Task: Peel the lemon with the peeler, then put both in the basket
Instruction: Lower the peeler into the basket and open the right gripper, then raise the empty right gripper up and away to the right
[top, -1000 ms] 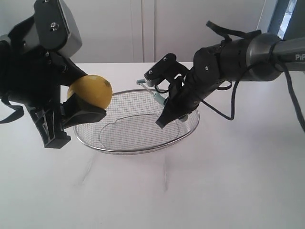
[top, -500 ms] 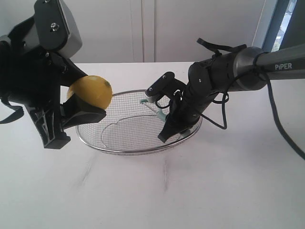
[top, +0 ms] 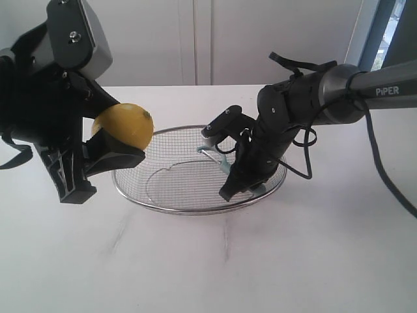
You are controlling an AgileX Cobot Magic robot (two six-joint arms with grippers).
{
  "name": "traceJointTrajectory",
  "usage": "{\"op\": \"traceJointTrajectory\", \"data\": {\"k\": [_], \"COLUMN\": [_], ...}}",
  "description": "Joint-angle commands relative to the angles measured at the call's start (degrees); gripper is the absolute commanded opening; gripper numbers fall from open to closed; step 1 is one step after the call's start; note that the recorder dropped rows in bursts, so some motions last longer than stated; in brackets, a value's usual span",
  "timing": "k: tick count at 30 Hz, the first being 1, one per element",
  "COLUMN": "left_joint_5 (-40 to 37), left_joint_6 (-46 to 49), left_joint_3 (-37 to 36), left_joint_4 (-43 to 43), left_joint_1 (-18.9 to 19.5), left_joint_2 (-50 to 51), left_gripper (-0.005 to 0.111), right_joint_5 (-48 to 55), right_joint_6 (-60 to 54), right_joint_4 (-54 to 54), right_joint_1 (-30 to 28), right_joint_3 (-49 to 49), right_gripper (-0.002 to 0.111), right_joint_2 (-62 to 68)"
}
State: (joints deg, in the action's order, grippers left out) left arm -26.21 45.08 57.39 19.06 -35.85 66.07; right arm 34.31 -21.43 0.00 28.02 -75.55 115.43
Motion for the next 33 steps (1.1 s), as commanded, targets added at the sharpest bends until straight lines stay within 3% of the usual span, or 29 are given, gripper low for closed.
{"op": "traceJointTrajectory", "data": {"k": [1, 10, 23, 33], "left_joint_5": [-0.09, -0.28, -0.26, -0.26], "left_joint_6": [-0.40, -0.42, -0.32, -0.32], "left_joint_3": [-0.09, -0.09, -0.09, -0.09], "left_joint_4": [1.37, 1.37, 1.37, 1.37], "left_joint_1": [0.10, 0.10, 0.10, 0.10], "left_joint_2": [-0.74, -0.74, -0.74, -0.74], "left_gripper": [0.000, 0.000, 0.000, 0.000], "right_joint_5": [-1.23, -1.28, -4.39, -5.16], "right_joint_6": [0.73, 4.34, 6.93, 7.34], "right_joint_4": [0.00, 0.00, 0.00, 0.00], "right_joint_1": [-0.05, -0.05, -0.05, -0.05], "right_joint_3": [-0.41, -0.41, -0.44, -2.33], "right_gripper": [0.000, 0.004, 0.056, 0.057], "right_joint_2": [-0.11, -0.11, -0.99, -13.75]}}
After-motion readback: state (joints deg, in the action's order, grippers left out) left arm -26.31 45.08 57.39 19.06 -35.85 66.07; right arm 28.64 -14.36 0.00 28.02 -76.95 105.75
